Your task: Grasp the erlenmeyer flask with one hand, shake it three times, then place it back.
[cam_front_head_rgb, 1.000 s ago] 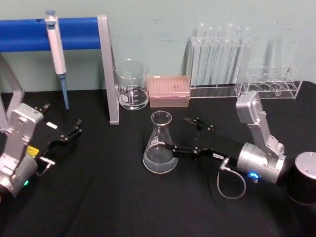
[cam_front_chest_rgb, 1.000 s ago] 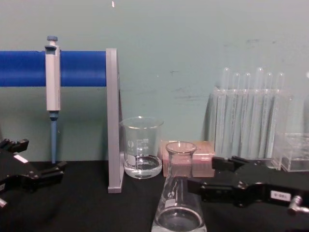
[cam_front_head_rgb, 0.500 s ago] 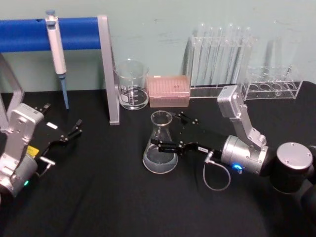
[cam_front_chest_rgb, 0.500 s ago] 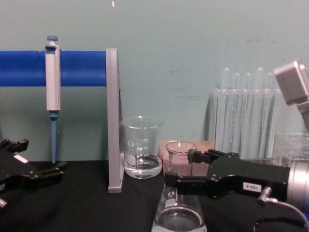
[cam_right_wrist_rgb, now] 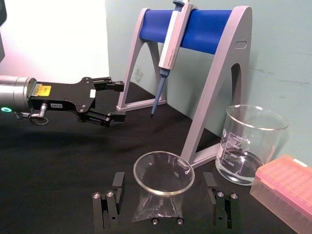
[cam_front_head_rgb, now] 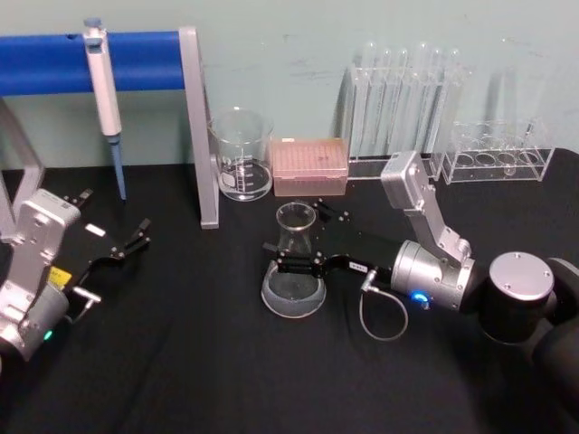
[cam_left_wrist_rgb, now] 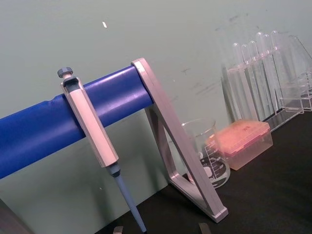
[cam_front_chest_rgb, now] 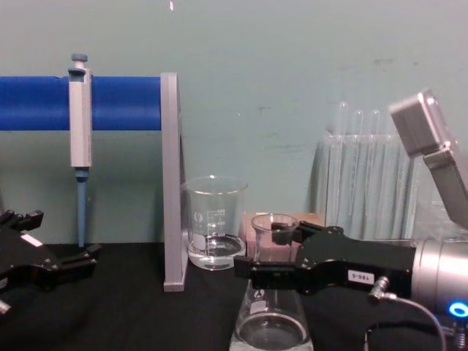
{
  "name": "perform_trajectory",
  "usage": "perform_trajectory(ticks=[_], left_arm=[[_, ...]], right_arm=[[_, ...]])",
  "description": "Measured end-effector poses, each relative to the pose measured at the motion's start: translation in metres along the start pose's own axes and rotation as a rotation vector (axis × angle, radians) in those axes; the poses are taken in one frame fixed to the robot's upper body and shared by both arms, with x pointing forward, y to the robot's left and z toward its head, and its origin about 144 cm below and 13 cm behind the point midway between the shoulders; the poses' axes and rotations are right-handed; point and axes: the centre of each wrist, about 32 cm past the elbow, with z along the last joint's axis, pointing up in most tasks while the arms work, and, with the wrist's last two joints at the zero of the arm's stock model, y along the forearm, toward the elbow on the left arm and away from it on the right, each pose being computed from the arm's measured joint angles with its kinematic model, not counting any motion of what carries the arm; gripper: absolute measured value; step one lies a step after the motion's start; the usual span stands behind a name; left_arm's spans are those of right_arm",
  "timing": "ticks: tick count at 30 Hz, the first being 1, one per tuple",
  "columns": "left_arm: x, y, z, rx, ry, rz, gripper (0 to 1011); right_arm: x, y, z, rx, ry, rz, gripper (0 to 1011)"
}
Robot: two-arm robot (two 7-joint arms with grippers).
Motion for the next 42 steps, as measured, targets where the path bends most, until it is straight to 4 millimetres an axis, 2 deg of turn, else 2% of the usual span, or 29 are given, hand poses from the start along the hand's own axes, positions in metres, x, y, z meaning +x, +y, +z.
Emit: perform_trajectory(ticks=[29, 36, 42], left_arm=[[0.0000, 0.0000, 0.0000, 0.000, 0.000, 0.000, 1001], [0.0000, 0.0000, 0.0000, 0.000, 0.000, 0.000, 1001], [0.0000, 0.0000, 0.0000, 0.000, 0.000, 0.000, 1001]], right_arm=[[0.0005, 0.0068, 0.0006, 0.000, -0.013, 0.008, 1002], [0.0004, 0.0066, 0.0004, 0.001, -0.012, 0.008, 881], [0.0004, 0.0064, 0.0003, 0.001, -0.010, 0.008, 703]])
